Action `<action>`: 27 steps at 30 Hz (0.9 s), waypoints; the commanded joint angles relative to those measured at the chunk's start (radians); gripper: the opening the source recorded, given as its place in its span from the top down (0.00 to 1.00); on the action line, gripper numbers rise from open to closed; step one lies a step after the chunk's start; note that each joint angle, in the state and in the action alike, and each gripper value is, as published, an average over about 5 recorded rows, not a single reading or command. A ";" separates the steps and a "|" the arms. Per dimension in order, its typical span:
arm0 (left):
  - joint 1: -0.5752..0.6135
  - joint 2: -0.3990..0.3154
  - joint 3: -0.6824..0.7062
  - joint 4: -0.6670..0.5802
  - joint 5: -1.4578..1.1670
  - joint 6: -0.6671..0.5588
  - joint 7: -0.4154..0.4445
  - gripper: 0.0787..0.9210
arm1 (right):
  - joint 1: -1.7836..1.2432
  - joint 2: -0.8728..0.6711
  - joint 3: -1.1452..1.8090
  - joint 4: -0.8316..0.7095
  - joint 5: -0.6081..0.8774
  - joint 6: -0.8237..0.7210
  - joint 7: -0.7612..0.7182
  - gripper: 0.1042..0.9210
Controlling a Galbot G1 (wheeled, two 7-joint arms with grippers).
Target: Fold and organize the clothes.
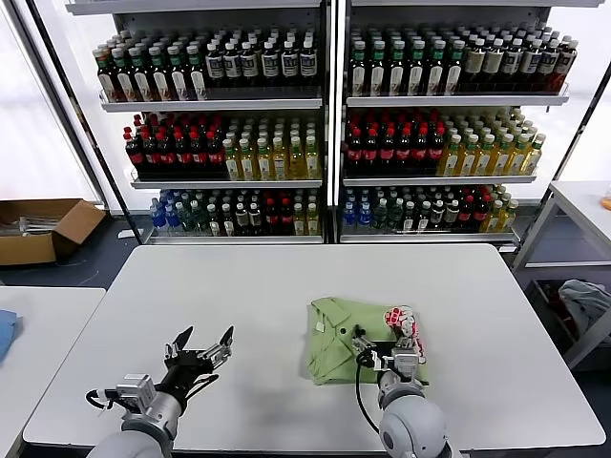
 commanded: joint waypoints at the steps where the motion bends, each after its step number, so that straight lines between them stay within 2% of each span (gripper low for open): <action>1: 0.007 -0.002 -0.002 -0.003 0.002 -0.001 0.001 0.12 | -0.030 0.004 0.018 -0.026 0.022 -0.004 0.015 0.12; 7: 0.007 -0.003 0.001 -0.004 0.003 -0.001 0.002 0.12 | -0.028 0.012 0.028 -0.004 0.060 0.027 0.004 0.12; 14: 0.009 -0.005 0.005 0.002 0.004 0.001 0.006 0.12 | -0.059 -0.021 0.062 0.205 0.061 0.050 -0.031 0.12; 18: 0.006 -0.012 0.012 0.004 0.011 0.001 0.007 0.12 | -0.107 -0.036 0.100 0.273 0.056 0.055 -0.045 0.12; 22: 0.004 -0.016 0.015 0.003 0.013 0.000 0.007 0.12 | -0.172 -0.048 0.126 0.250 0.071 0.062 -0.041 0.12; 27: 0.003 -0.020 0.022 0.002 0.017 0.000 0.008 0.12 | -0.199 -0.044 0.129 0.184 0.162 0.068 -0.023 0.12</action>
